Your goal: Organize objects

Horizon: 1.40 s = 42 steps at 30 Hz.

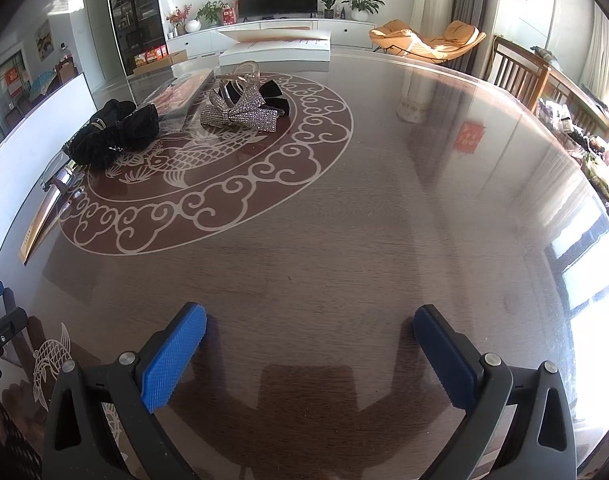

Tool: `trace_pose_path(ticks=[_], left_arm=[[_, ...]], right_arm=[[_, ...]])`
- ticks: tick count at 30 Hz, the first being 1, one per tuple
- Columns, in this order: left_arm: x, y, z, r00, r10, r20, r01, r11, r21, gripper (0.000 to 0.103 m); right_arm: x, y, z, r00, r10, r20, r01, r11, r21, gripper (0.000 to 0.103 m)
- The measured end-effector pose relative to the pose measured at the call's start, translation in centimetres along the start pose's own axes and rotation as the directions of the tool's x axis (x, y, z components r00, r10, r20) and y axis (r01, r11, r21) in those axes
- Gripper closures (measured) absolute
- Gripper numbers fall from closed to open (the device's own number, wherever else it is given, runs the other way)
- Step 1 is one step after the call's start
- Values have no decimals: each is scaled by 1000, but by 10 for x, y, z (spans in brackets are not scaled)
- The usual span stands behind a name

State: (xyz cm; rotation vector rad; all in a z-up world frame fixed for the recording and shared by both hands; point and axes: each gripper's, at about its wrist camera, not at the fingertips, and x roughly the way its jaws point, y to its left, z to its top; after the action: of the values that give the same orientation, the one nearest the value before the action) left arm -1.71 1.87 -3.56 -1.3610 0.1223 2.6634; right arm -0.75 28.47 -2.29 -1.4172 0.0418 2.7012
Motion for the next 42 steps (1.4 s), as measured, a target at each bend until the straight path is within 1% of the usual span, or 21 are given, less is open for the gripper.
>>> trace_pose_path(ticks=[1, 42], left_arm=[[0, 0, 0, 1000, 2, -1, -2, 1000, 0, 0], [1, 1, 1, 1000, -3, 9, 3, 1000, 6, 0]], right_arm=[[0, 0, 0, 1000, 0, 0, 0, 1000, 0, 0], [1, 0, 0, 1000, 0, 0, 0, 1000, 0, 0]])
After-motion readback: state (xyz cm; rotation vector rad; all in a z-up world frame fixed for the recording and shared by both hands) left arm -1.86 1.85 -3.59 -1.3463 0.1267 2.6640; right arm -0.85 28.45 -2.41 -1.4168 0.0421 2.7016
